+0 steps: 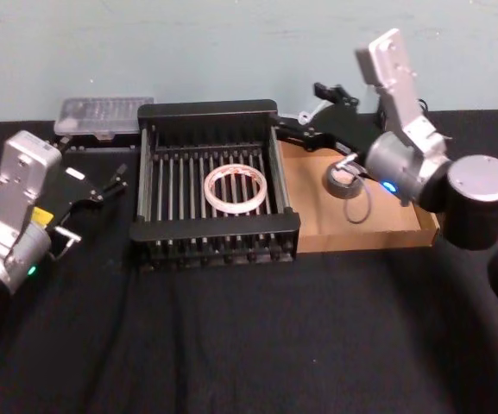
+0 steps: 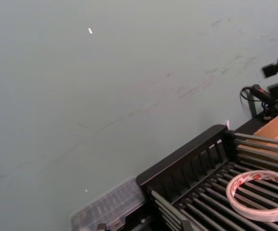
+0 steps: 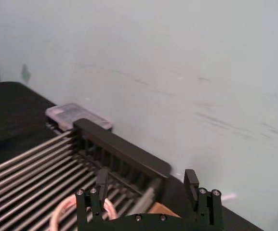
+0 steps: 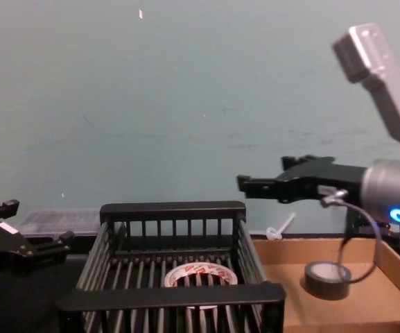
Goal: Pick up the white tape and place it into the black box , Pick up the silver tape and place it into the brown box.
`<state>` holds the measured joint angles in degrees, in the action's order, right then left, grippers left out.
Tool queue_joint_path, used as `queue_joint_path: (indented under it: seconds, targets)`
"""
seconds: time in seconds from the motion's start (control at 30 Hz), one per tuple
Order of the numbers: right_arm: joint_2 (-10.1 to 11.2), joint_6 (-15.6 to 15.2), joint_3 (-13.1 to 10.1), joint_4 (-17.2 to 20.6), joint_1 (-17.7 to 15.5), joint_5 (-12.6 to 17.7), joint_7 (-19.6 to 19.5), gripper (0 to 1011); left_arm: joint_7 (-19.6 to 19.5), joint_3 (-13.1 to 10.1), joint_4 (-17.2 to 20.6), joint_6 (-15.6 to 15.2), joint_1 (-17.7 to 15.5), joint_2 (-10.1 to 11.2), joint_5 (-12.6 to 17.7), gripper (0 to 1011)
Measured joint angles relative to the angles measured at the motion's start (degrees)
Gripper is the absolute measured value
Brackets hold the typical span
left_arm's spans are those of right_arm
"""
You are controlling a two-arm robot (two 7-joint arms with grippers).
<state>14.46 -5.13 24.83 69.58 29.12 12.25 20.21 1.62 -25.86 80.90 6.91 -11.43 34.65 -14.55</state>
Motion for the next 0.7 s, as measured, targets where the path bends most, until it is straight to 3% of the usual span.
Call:
queue_joint_path:
  seconds: [0.4, 0.7]
  targets:
    - [3.11, 2.9, -6.79, 6.7, -9.01, -0.83, -5.18, 1003, 0.0, 0.0, 0.0, 0.0, 0.0, 0.0, 0.0, 1001]
    - [3.96, 6.24, -8.65, 7.0, -13.0, -4.29, -8.25, 1002, 0.0, 0.0, 0.0, 0.0, 0.0, 0.0, 0.0, 1001]
